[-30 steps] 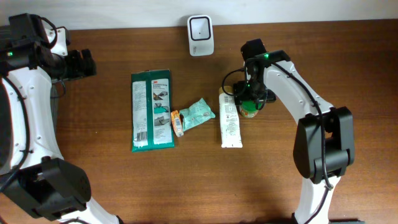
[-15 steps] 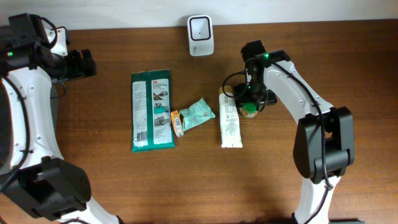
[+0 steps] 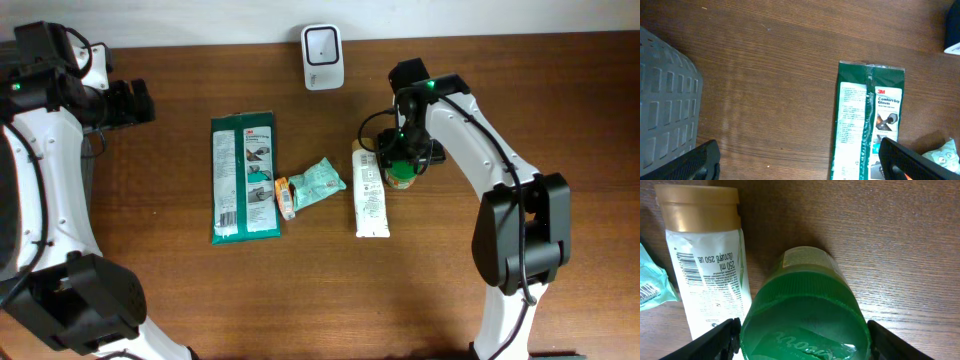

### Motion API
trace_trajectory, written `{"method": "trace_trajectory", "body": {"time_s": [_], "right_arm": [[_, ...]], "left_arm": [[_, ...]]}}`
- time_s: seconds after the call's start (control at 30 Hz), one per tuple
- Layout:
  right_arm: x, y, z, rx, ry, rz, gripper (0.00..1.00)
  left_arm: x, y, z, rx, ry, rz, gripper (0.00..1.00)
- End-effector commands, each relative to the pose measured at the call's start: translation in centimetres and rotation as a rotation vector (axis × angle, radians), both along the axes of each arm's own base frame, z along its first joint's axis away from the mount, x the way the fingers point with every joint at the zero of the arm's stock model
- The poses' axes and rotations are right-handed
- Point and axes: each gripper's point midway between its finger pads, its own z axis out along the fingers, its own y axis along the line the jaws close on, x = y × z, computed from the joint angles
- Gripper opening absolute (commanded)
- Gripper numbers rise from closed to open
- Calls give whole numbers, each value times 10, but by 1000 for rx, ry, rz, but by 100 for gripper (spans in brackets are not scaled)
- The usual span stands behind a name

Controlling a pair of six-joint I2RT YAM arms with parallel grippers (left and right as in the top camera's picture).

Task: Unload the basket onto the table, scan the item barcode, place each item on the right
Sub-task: 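Lower the right gripper and close it around the green-lidded jar, then lift the jar with the right gripper and hold it at the scanner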

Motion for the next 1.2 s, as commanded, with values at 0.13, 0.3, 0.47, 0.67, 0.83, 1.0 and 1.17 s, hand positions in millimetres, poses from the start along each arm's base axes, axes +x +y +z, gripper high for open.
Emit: {"method": "trace_trajectory", "body": {"time_s": [0.13, 0.3, 0.47, 0.67, 0.83, 1.0, 1.17], "right_arm": [[1, -4, 6, 4, -12, -2, 58], [9, -1, 32, 21, -42, 10, 52], [15, 72, 150, 521, -211, 313, 52], [-23, 116, 269, 1330, -287, 535, 52], [-24, 103, 295, 1494, -240, 459, 53], [-23, 104, 295, 1486, -252, 472, 51], [-14, 108, 268, 1318, -268, 465, 49]], "left_arm": [[0, 1, 5, 15, -12, -11, 99], [0, 1, 5, 15, -12, -11, 99], [0, 1, 5, 14, -12, -11, 99], [0, 1, 5, 15, -12, -11, 99], [0, 1, 5, 15, -12, -11, 99], [0, 1, 5, 15, -12, -11, 99], [0, 1, 5, 15, -12, -11, 99]]}}
